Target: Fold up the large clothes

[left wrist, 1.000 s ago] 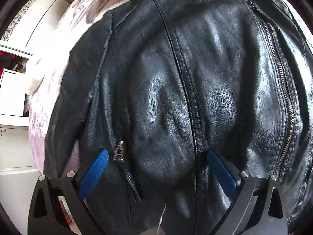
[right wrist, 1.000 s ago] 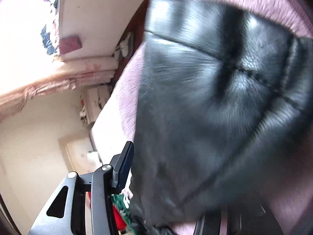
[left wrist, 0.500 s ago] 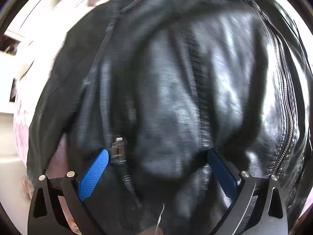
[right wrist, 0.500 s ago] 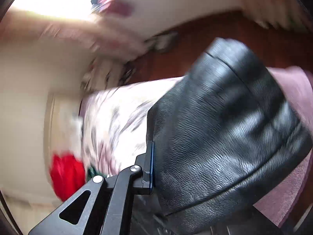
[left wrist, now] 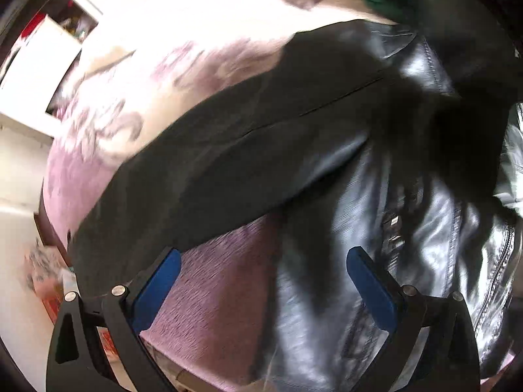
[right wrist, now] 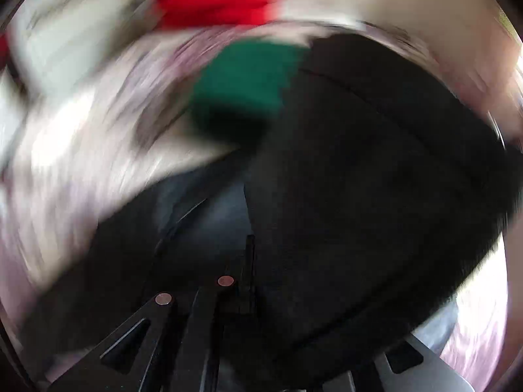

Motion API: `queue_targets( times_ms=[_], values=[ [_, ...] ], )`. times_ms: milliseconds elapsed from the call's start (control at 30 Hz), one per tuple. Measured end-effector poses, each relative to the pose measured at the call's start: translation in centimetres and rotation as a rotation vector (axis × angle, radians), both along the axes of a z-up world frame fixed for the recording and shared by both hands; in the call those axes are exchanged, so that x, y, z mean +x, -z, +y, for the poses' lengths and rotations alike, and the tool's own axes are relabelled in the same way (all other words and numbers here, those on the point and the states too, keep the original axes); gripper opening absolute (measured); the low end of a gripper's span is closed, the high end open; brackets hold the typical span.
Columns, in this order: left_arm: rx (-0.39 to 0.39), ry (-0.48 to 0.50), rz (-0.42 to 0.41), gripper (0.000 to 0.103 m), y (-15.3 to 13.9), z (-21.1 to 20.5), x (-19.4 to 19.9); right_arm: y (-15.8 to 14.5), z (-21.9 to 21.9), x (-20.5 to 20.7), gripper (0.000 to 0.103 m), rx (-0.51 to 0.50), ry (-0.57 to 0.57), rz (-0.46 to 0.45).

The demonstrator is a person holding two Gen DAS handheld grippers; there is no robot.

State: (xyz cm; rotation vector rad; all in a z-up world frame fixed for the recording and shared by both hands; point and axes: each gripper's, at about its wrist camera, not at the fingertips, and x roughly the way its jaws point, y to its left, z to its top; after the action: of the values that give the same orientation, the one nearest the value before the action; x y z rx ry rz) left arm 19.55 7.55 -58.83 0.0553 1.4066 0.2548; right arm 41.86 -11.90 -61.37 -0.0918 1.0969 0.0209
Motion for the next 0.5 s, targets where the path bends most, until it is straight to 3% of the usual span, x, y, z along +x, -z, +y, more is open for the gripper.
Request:
queue_targets(
  times_ms=[33,67,133,167,200,233,267,300,400,433,500],
  values=[
    [-0.002,0.005,0.01,0.103,0.3,0.8,-0.4,2.8,3.7,0.5,0.005,-0.044,-0.088,0.063],
    [-0.002,0.012,0.015,0.103,0.5,1.2,-0.7,4.7,4.3,0.1,0.005,-0.06,-0.118,0.093],
    [0.001,0.024,0.02,0.103,0.6,2.4,-1.6,8.1,7.5,0.3,0.017,-0.083,-0.183,0.203],
    [0.0,0.026,0.019,0.103,0.3,2.9,-2.3,8.3,7.8,0.3,0.02,-0.07,-0.188,0.216],
    [-0.001,0.028,0.019,0.103,0.1,3.1,-2.2,8.0,7.7,0.3,0.036,-0.013,-0.184,0.236],
    [-0.004,0.031,0.02,0.103,-0.3,3.0,-2.0,7.6,7.2,0.3,0.064,0.061,-0.179,0.262],
    [-0.012,0.03,0.019,0.103,-0.4,3.4,-1.5,6.4,5.3,0.1,0.075,0.224,-0.145,0.309],
    [-0.019,0.029,0.015,0.103,-0.6,3.6,-1.3,5.6,3.9,-0.3,0.081,0.322,-0.111,0.323],
    [-0.034,0.03,-0.002,0.103,-1.4,3.2,0.3,2.6,-1.9,-3.2,0.081,0.518,0.031,0.306],
    [-0.038,0.031,-0.013,0.103,-1.8,2.9,0.6,2.0,-4.8,-4.6,0.081,0.522,0.097,0.294],
    [-0.032,0.041,-0.046,0.103,-2.2,2.4,1.7,2.0,-10.5,-7.8,0.081,0.426,0.234,0.278]
  ],
)
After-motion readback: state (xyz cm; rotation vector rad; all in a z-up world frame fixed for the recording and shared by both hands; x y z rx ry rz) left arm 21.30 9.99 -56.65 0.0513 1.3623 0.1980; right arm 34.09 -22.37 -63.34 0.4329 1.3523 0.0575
